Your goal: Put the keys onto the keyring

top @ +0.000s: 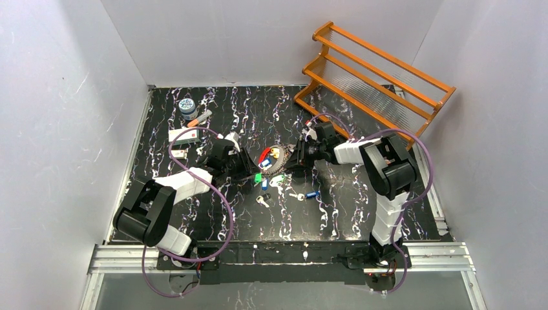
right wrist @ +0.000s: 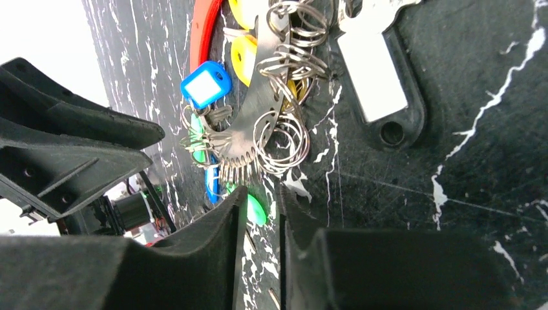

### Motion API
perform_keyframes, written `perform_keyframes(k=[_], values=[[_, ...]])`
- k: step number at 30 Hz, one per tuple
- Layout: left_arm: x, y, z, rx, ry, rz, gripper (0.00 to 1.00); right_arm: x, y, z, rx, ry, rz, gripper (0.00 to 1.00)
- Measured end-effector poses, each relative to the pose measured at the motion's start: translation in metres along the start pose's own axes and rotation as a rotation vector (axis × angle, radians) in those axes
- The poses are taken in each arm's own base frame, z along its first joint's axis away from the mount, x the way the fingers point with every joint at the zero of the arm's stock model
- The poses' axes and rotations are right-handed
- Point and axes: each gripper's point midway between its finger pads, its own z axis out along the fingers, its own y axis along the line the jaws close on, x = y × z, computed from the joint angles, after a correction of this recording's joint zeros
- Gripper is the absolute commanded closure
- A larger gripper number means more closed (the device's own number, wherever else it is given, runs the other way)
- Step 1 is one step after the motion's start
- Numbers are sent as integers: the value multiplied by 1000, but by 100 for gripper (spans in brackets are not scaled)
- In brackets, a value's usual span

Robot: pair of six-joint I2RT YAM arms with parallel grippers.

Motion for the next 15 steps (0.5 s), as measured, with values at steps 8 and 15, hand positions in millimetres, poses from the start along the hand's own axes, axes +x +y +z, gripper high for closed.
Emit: perform_keyframes(k=[8,15], values=[[2,2,0,-10,7,1,66,-5,0,8,-17,9,6,75],[3,4,-1,-15,12,3,66,-6,2,12,-28,17,-3,99]])
